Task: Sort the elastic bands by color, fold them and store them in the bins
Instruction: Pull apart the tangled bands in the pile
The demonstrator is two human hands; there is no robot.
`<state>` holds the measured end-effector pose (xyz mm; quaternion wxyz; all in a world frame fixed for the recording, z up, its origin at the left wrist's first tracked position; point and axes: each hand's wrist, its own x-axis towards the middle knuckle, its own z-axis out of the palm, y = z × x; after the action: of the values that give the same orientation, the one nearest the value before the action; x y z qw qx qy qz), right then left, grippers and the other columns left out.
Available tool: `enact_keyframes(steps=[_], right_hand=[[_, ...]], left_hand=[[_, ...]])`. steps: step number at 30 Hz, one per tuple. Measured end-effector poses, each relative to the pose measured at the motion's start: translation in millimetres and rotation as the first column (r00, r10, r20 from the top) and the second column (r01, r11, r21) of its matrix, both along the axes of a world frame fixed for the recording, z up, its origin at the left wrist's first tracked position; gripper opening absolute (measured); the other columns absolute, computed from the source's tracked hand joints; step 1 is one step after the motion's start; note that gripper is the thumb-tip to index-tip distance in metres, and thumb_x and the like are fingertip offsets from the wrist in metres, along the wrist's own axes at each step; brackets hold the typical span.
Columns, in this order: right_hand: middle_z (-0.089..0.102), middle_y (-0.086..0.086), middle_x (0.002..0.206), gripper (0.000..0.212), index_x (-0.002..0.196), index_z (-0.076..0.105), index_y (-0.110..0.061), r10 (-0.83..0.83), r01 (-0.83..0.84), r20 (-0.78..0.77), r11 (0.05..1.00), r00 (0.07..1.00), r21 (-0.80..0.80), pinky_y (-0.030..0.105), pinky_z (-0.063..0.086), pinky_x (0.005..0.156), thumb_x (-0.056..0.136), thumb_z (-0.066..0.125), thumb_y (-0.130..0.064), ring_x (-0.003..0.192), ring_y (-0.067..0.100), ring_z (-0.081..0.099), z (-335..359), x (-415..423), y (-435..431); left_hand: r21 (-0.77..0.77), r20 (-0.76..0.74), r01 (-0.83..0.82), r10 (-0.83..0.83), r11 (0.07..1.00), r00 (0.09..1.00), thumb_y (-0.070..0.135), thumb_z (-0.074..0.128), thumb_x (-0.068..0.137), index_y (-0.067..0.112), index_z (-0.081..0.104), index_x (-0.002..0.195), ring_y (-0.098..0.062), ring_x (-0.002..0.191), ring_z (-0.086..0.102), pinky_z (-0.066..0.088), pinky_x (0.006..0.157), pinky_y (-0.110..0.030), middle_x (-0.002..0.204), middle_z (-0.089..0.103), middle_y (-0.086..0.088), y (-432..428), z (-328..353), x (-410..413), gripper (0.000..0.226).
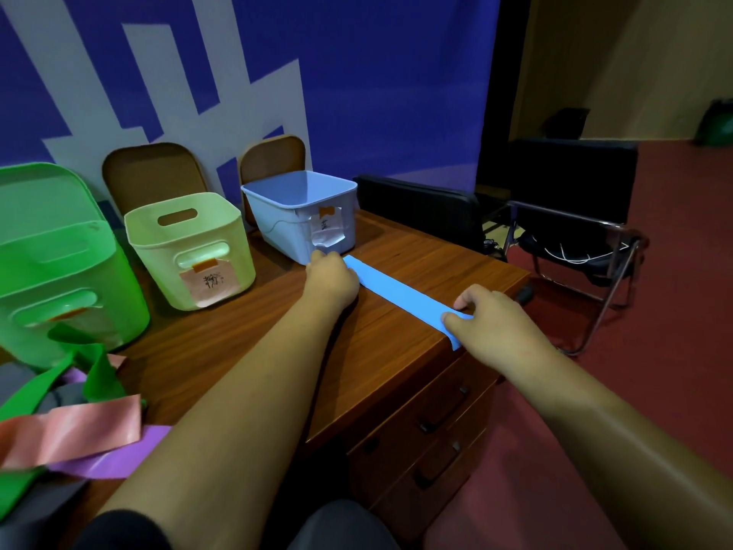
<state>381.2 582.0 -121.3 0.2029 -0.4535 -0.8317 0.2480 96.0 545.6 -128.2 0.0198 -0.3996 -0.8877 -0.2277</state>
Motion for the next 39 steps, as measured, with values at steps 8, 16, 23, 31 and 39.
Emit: enact_keyframes(steps=[8,16,23,31,39], right_hand=[[0.053,-0.001,0.112,0.011,0.1,0.068,-0.03,0.028,-0.019,-0.099,0.995,0.995,0.096,0.032,0.051,0.069,0.097,0.059,-0.036,0.092,0.019,0.062,36.3,-30.3,-27.9],[0.067,-0.004,0.089,0.017,0.082,0.071,-0.023,0.39,-0.38,-0.154,0.921,0.908,0.09,0.03,0.048,0.071,0.095,0.061,-0.029,0.084,0.018,0.065,54.4,-117.7,-128.1],[0.069,-0.009,0.108,0.036,0.115,0.072,-0.033,0.756,-0.762,-0.101,0.646,0.647,-0.046,0.032,0.057,0.089,0.09,0.074,-0.058,0.096,0.009,0.068,54.5,-181.0,-209.4],[0.05,-0.002,0.119,0.08,0.13,0.051,-0.029,0.842,-0.86,0.194,0.51,0.503,0.015,0.038,0.047,0.086,0.071,0.086,-0.069,0.108,0.019,0.057,35.2,-235.2,-278.0],[0.061,0.001,0.106,0.051,0.108,0.058,-0.017,0.814,-0.802,-0.01,0.574,0.581,0.166,0.033,0.035,0.065,0.079,0.09,-0.046,0.097,0.022,0.058,34.7,-262.7,-300.6]], left_hand=[[-0.062,0.113,0.094,-0.086,0.994,0.99,0.024,0.062,0.096,0.006,0.076,0.107,-0.027,0.097,0.069,0.062,0.088,-0.044,0.107,0.073,-0.014,-69.6,68.1,22.3,0.025],[-0.129,0.015,0.105,-0.103,0.986,0.995,0.036,0.065,0.098,0.019,0.076,0.092,-0.026,0.094,0.071,0.055,0.083,-0.035,0.088,0.074,-0.002,-231.3,118.1,10.9,0.022],[-0.503,-0.16,-0.168,0.099,0.848,0.982,0.086,0.058,0.08,0.04,0.042,0.153,-0.036,0.141,0.045,0.04,0.115,-0.046,0.153,0.047,-0.008,-405.9,111.8,-0.9,0.088],[-0.41,0.029,-0.098,0.121,0.907,0.992,0.113,0.035,0.054,0.059,0.013,0.159,-0.03,0.148,0.036,0.035,0.12,-0.05,0.16,0.037,0.001,-492.9,48.8,-10.5,0.12],[-0.296,-0.013,0.033,-0.039,0.954,0.999,0.083,0.078,0.065,0.048,0.016,0.164,-0.017,0.143,0.034,0.03,0.121,-0.04,0.158,0.038,0.008,-511.2,45.2,-19.9,0.122]])
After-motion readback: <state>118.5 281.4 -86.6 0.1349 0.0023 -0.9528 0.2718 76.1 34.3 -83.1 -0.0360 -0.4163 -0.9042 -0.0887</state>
